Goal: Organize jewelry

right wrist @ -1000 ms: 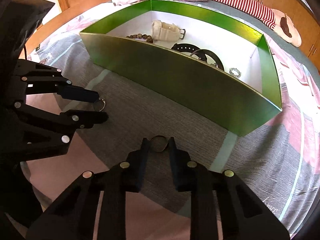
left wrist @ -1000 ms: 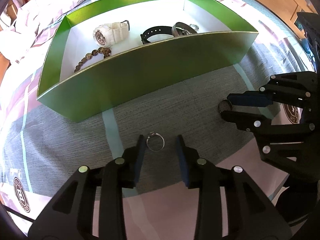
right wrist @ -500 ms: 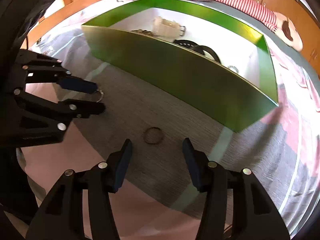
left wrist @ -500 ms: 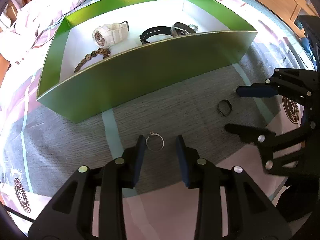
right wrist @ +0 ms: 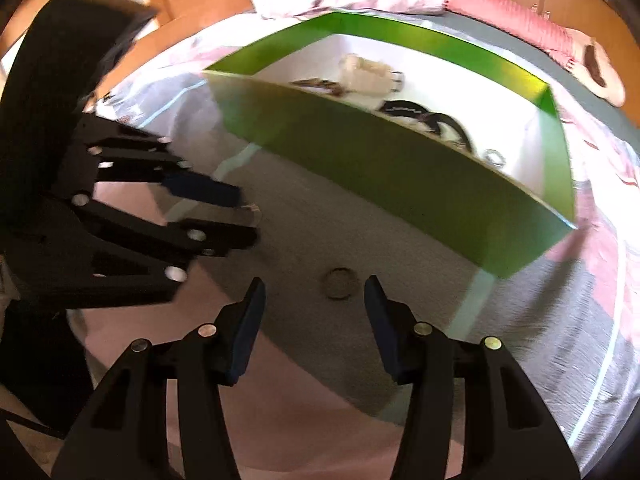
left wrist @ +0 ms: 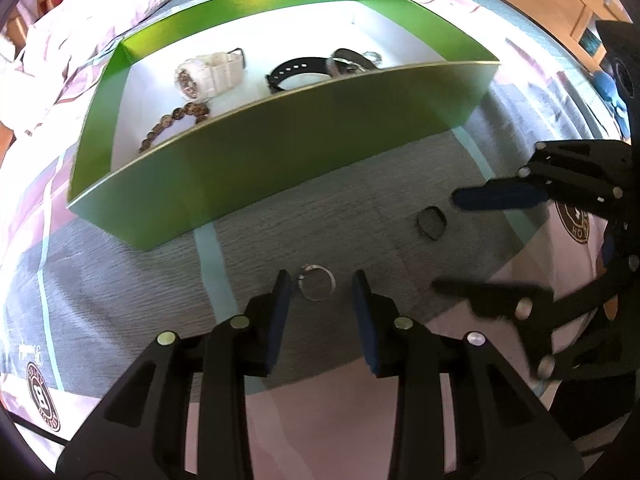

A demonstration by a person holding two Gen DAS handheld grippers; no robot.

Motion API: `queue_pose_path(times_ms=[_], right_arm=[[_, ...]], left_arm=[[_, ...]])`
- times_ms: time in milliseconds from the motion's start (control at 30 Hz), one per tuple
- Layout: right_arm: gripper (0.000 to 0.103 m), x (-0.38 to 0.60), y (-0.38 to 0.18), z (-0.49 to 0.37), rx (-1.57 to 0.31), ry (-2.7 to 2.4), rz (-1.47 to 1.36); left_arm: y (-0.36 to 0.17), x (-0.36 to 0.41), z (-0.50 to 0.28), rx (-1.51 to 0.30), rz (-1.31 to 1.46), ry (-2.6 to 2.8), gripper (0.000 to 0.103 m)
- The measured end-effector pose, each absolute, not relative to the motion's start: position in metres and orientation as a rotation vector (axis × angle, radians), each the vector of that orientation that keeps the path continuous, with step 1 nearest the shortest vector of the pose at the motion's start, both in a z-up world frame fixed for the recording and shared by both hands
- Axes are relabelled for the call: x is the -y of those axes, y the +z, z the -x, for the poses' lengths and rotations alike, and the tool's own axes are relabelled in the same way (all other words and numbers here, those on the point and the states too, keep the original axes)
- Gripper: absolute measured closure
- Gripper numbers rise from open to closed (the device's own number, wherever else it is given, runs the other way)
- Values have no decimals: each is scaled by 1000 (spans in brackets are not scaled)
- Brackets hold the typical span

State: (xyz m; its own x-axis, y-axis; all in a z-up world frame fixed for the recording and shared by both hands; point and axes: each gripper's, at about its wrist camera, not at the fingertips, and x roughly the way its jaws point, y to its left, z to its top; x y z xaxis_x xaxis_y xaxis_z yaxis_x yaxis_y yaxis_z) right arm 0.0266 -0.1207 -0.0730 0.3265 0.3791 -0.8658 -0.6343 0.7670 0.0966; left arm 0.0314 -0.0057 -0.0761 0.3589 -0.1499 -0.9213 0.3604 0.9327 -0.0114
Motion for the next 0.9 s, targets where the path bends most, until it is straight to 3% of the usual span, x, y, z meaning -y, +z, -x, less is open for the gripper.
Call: queue_pose_path(times_ms=[167,400,900], right_arm=[[52,125,-84,-36,-1076,583,290],[52,125,-88,-36,-1058,563,325],[52,115,-90,-36,-1020,544,347]], left_arm=[[-78,9,-30,-1162,-222,-330,70],[-81,8,-34,-1171,-213,-314,58],[-84,5,-36,-1163,-224,-304,59]])
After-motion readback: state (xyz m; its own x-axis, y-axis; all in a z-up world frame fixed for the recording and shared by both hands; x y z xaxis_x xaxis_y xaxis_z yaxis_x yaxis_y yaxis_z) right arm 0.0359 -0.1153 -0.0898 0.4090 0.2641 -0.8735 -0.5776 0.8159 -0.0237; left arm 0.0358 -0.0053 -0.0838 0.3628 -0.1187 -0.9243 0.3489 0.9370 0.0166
